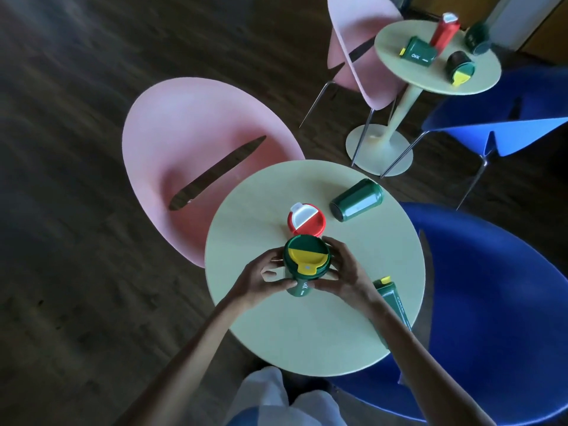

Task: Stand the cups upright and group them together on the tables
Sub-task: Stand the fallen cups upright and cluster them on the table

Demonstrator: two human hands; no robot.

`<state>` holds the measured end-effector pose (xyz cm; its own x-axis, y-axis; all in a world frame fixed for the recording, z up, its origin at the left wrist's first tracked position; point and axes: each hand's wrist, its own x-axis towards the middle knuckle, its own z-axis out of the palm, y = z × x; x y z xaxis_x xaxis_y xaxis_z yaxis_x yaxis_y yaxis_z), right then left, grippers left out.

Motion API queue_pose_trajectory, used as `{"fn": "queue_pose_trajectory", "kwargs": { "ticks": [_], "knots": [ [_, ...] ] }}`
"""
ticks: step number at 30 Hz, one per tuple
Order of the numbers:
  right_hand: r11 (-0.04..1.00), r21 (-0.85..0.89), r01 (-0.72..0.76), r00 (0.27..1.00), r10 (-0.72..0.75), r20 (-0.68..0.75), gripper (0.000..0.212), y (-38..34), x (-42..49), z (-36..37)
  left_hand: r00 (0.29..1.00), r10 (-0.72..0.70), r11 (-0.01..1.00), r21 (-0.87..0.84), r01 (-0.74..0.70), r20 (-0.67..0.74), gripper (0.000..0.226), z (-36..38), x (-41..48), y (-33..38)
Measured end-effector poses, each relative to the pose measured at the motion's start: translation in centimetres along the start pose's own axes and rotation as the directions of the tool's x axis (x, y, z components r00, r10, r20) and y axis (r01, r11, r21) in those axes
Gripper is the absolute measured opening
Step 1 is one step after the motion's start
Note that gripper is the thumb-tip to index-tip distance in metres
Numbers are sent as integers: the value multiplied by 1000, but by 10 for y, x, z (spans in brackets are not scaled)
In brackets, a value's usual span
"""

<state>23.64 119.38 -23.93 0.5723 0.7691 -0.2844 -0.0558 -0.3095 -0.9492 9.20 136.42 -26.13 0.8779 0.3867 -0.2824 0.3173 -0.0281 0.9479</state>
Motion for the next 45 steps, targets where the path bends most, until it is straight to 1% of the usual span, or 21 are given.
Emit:
{"fn": "queue_pose_trajectory", "kwargs": {
  "ticks": [3, 6, 12, 19, 23, 26, 28, 32, 34, 36, 39, 41, 43, 45],
  "knots": [
    [1000, 14, -28, 999, 28, 29, 82, 11, 5, 10, 1000, -21, 1000, 19, 21, -23, 64, -5, -2, -9],
    [998, -8, -60, 996, 61, 72, 83, 22, 11, 21, 998, -40, 997, 67, 43, -55, 66, -9, -4, -18],
    [992, -37, -121, 984, 125, 125, 88, 40, 15, 38, 993, -15, 991, 134, 31, -121, 68, -11, -16, -36],
    [990, -36, -135, 985, 138, 103, 89, 50, 14, 43, 992, 12, 986, 168, 10, -127, 65, -11, -18, -45],
    [988, -108, -110, 988, 121, 100, 88, 49, 13, 44, 992, 5, 984, 176, 18, -128, 65, -11, -19, -47],
    [977, -161, -140, 983, 156, 92, 87, 50, 9, 42, 986, -29, 987, 153, 54, -165, 63, -6, -25, -54],
    [971, -166, -174, 979, 188, 75, 80, 51, 3, 37, 981, -59, 985, 147, 87, -186, 62, 0, -31, -63],
    [976, -131, -174, 984, 176, 3, 50, 43, -23, 14, 954, -172, 969, 134, 210, -247, 51, 21, -47, -84],
    [978, -142, -152, 988, 145, -56, 40, 39, -40, -5, 957, -225, 949, 181, 258, -182, 45, 37, -51, -92],
    [976, -171, -138, 983, 114, -144, 34, 38, -56, -27, 964, -259, 935, 235, 265, -57, 42, 57, -50, -92],
    [968, -185, -170, 947, 109, -303, 30, 42, -74, -63, 961, -263, 935, 267, 232, 87, 42, 93, -33, -74],
    [957, -191, -216, 916, 131, -379, 28, 50, -80, -87, 956, -260, 943, 251, 221, 135, 43, 119, -15, -58],
    [938, -199, -285, 898, 188, -398, 31, 61, -81, -110, 949, -274, 945, 226, 236, 155, 44, 145, 3, -41],
    [907, -226, -356, 893, 258, -369, 38, 75, -74, -128, 939, -306, 942, 191, 275, 158, 45, 167, 18, -29]
  ]
}}
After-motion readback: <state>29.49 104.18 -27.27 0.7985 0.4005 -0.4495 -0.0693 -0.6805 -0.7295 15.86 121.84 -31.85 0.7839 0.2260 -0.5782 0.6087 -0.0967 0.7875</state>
